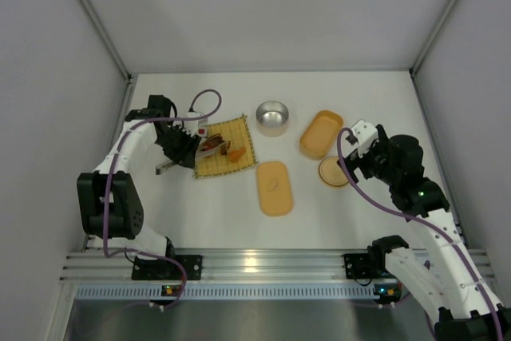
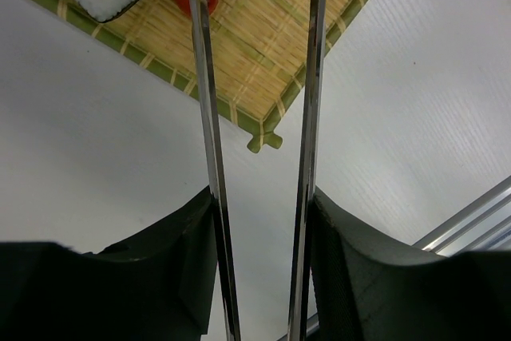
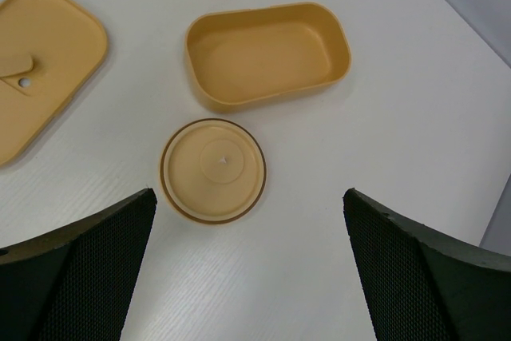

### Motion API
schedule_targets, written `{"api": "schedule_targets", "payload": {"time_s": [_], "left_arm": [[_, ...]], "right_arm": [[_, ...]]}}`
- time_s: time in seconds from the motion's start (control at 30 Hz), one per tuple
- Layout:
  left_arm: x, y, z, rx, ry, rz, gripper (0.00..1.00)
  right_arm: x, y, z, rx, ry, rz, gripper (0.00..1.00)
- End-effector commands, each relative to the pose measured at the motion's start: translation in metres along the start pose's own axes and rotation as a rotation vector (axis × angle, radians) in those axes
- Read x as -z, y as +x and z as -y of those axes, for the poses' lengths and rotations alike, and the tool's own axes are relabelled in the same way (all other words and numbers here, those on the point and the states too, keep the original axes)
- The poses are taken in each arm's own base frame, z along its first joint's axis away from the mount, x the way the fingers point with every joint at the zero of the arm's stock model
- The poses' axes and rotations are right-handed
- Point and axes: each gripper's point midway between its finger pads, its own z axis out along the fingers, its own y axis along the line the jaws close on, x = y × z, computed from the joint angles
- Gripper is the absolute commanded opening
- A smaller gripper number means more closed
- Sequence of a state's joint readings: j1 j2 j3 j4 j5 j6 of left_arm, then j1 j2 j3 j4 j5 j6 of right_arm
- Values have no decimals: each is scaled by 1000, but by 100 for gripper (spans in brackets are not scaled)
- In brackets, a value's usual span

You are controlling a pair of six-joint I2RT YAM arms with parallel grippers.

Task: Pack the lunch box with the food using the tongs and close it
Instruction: Pick up the fake food from the plate.

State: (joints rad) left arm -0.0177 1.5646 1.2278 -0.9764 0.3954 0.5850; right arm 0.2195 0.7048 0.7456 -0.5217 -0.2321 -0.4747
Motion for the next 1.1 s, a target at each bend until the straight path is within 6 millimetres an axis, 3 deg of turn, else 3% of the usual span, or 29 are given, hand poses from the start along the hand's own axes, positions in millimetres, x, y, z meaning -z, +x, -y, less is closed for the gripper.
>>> {"api": "schedule_targets", "payload": {"time_s": [0.0,0.17,0.6,0.77,0.97,1.07], "left_arm": [[-5,-3,3,-40,11,0,49],[-11,-1,2,-33,18,-16,48],[-4,-5,-1,-25,-4,-17,23],[25,-36,10,-30,11,88,7],[67,-81,21,-23,15,224,2],[72,-96,30,-29,36,251,0]], "right_arm": [[-1,-12,11,1,40,47,99],[-1,-12,11,3,38,46,99],[1,-14,14,5,46,52,99],[2,-16,14,3,48,54,99],[-3,-6,17,-45,58,9,99],[-5,-2,16,-67,55,-1,99]]}}
